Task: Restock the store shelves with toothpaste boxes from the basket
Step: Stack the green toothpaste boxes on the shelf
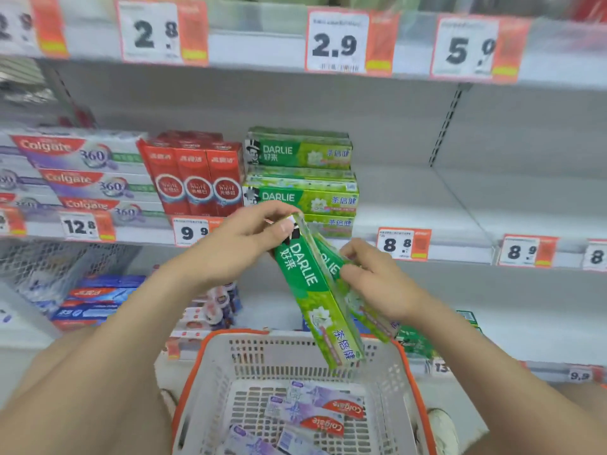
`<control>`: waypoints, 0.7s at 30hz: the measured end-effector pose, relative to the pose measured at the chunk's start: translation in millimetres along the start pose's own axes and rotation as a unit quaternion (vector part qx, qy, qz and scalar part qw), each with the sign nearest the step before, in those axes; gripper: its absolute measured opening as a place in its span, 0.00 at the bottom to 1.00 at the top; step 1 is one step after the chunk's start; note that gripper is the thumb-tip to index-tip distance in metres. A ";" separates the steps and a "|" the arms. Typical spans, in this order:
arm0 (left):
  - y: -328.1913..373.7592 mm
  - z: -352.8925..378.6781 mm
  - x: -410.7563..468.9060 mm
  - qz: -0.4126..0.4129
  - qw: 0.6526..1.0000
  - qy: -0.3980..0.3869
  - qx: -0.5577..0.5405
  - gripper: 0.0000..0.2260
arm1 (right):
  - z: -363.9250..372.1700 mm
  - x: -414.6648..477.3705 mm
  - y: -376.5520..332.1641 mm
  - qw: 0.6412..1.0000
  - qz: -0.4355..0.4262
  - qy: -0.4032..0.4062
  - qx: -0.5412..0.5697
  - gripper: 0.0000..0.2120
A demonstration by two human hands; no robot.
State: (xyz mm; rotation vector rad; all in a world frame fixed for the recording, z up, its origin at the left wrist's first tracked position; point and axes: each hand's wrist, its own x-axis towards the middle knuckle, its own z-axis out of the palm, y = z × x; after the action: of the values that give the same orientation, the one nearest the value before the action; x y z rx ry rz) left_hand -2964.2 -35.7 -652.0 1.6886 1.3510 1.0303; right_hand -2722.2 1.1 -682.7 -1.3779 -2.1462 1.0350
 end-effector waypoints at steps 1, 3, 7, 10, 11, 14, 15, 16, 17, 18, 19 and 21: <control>2.5 -6.2 3.6 0.013 0.999 0.028 -0.011 0.11 | -4.0 -1.2 -7.7 0.999 -0.006 0.045 0.023 0.06; 4.3 -16.3 11.3 0.033 0.996 0.083 -0.031 0.14 | -9.9 -4.3 -23.2 0.988 -0.031 0.142 0.042 0.06; -5.8 -13.8 22.5 0.049 0.987 0.154 0.024 0.15 | -24.7 6.0 -38.9 0.946 -0.150 0.283 -0.060 0.17; -21.7 -2.7 24.4 0.078 0.969 0.205 0.116 0.12 | -38.1 33.7 -39.7 0.912 -0.195 0.292 -0.210 0.24; -24.5 0.1 25.4 0.081 0.964 0.216 0.132 0.12 | -40.7 45.6 -41.0 0.897 -0.189 0.300 -0.263 0.24; -26.7 -0.9 29.1 0.085 0.956 0.234 0.156 0.13 | -40.4 80.5 -53.1 0.858 -0.183 0.318 -0.360 0.21; -26.6 -3.4 30.4 0.085 0.956 0.235 0.151 0.13 | -38.4 91.1 -56.4 0.850 -0.190 0.316 -0.377 0.21; -26.5 -6.3 31.8 0.079 0.960 0.231 0.134 0.14 | -36.1 102.4 -58.2 0.842 -0.197 0.312 -0.393 0.21; -25.7 -8.6 32.0 0.069 0.967 0.223 0.106 0.16 | -33.3 113.4 -59.1 0.837 -0.202 0.306 -0.407 0.21; -25.0 -9.9 32.2 0.057 0.973 0.215 0.069 0.17 | -30.4 124.3 -58.7 0.835 -0.204 0.295 -0.418 0.22; -24.2 -10.3 32.4 0.047 0.976 0.210 0.028 0.16 | -28.0 133.5 -58.4 0.837 -0.201 0.281 -0.425 0.23; -22.7 -10.6 33.3 0.037 0.977 0.210 -0.032 0.11 | -24.8 147.0 -57.8 0.844 -0.186 0.265 -0.428 0.24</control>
State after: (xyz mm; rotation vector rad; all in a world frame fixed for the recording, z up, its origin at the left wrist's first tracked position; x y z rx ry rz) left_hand -2978.6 1.7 -663.3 1.5374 1.5020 1.5210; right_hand -2806.2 127.6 -632.6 -1.2500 -2.3282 -0.5035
